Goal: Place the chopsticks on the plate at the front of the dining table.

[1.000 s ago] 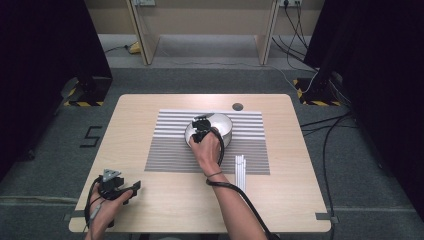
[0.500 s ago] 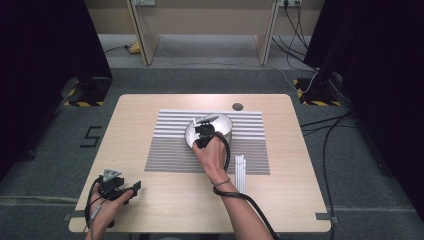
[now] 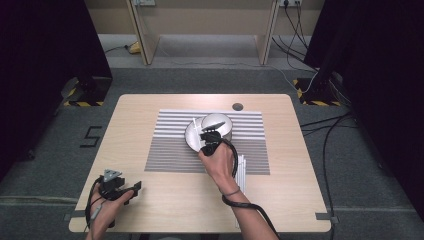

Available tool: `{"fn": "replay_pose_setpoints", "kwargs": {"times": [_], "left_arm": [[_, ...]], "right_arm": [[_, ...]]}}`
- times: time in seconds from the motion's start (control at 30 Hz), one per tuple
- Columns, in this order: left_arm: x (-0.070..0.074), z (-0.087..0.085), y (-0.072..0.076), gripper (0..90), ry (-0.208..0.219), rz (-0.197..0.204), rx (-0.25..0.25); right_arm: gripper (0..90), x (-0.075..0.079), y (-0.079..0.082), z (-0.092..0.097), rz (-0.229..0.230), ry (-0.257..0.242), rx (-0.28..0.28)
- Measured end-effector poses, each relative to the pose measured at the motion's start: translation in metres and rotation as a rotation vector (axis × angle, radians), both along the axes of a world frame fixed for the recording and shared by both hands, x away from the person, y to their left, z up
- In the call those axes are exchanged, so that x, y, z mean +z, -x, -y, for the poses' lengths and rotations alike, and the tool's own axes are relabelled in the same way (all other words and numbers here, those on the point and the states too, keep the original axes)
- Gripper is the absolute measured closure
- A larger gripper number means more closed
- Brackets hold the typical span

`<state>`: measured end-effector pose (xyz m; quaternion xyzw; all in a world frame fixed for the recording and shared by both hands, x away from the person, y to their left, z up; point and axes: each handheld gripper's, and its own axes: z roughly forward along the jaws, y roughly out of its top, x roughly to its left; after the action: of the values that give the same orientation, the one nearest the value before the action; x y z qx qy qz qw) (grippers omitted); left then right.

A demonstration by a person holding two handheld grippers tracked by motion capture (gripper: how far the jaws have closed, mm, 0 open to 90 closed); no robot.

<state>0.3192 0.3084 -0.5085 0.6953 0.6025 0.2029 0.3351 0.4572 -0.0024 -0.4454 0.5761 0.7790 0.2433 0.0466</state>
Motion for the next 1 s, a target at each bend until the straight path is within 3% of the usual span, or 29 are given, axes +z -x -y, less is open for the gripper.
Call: {"fn": "replay_pose_setpoints", "kwargs": {"times": [0.3,0.53,0.7,1.0], "left_arm": [[0.000,0.000,0.000,30.7,-0.001,0.000,0.001],[0.000,-0.001,0.000,30.8,-0.004,-0.003,-0.001],[0.000,0.001,0.000,30.8,-0.003,0.001,-0.002],[0.000,0.001,0.000,30.8,-0.008,-0.005,-0.006]], "right_arm": [[76.9,-0.005,0.006,-0.001,-0.049,0.015,0.008],[78.6,0.002,0.015,0.007,-0.034,-0.026,0.012],[84.7,0.000,0.018,0.017,-0.077,0.033,0.003],[84.3,-0.009,0.028,0.016,-0.123,0.060,0.035]]}}
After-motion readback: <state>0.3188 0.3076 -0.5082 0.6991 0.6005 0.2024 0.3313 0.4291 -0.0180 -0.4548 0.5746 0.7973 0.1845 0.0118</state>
